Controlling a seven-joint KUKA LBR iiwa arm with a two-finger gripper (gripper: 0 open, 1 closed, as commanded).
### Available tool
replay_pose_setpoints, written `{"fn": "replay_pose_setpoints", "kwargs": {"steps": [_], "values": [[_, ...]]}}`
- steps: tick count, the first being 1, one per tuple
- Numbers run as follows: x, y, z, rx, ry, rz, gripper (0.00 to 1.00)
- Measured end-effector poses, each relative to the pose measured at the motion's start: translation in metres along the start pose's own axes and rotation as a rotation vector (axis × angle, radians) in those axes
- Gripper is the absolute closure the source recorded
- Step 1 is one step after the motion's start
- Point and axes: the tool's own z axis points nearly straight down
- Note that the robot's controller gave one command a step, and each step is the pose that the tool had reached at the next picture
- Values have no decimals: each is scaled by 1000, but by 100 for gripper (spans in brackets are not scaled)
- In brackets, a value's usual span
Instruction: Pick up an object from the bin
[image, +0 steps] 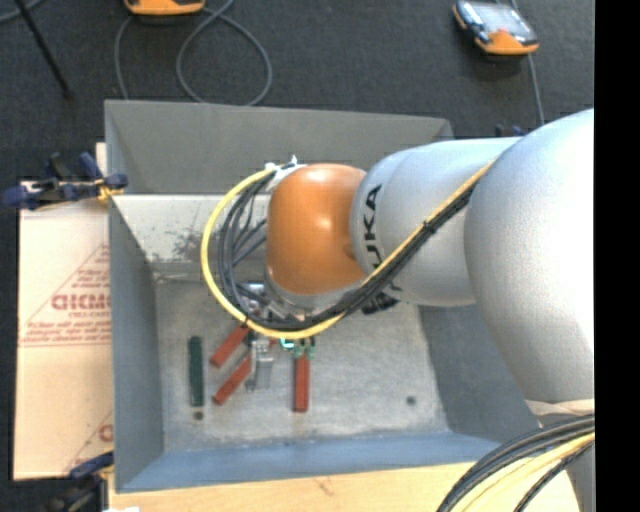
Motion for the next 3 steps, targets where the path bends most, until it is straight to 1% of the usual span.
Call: {"fn": "replay_pose_setpoints", "kwargs": {"steps": [1,2,3], "values": [[-17,-7,59,1,-10,-159,0],[-20,-6,54,-2,-19,-155,100],[-20,-40,-85,2,-16,-173,100]]}}
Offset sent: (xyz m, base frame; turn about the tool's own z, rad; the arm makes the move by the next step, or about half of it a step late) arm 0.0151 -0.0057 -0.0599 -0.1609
